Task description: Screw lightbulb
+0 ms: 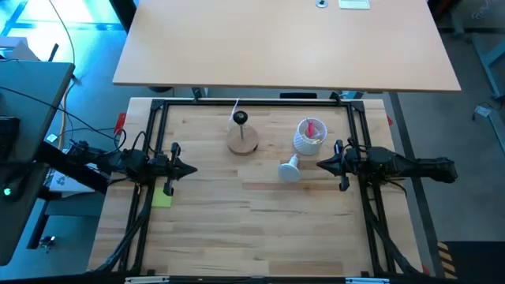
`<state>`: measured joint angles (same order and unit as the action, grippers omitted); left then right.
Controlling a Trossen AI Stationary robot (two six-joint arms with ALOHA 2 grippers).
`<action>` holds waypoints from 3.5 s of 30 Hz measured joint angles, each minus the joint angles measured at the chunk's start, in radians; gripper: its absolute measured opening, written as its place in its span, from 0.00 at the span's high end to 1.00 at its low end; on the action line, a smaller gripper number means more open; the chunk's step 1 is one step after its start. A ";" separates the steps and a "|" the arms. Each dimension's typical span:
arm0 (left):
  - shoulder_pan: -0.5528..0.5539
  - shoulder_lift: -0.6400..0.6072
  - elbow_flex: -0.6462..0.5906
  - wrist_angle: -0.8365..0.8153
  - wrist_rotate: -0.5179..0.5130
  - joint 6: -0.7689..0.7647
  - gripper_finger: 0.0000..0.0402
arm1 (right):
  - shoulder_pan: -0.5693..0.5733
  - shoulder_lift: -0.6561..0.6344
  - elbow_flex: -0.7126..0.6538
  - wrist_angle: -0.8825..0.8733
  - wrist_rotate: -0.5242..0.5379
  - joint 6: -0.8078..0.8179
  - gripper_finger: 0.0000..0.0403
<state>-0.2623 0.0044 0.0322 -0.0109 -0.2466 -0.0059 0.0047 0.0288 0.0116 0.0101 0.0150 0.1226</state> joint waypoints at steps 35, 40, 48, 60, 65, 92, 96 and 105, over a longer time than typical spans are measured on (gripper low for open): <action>-0.001 0.100 -0.020 0.343 0.084 -0.020 1.00 | 0.000 0.000 0.000 0.000 0.000 0.000 1.00; 0.000 0.268 0.010 0.462 0.050 0.008 1.00 | 0.000 0.000 0.000 0.000 0.000 0.000 1.00; 0.058 0.637 0.276 0.287 0.028 0.120 0.92 | 0.000 0.000 0.000 0.000 0.000 0.000 1.00; 0.346 1.055 0.399 0.380 0.017 0.141 0.52 | 0.000 0.000 0.000 0.000 0.000 0.000 1.00; 0.459 1.211 0.399 0.503 0.016 0.063 0.39 | 0.000 0.000 0.000 0.000 0.000 0.000 1.00; 0.594 1.882 0.512 1.271 0.050 -0.166 0.59 | 0.000 0.000 0.000 0.000 0.000 0.000 1.00; 0.584 1.833 0.489 1.235 0.022 -0.168 0.70 | 0.000 0.000 0.000 0.000 0.000 0.000 1.00; 0.554 1.710 0.438 1.196 -0.031 -0.176 0.93 | 0.000 0.000 0.000 0.000 0.000 0.000 1.00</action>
<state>0.2918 1.7139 0.4699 1.1850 -0.2779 -0.1822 0.0047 0.0284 0.0115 0.0101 0.0147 0.1226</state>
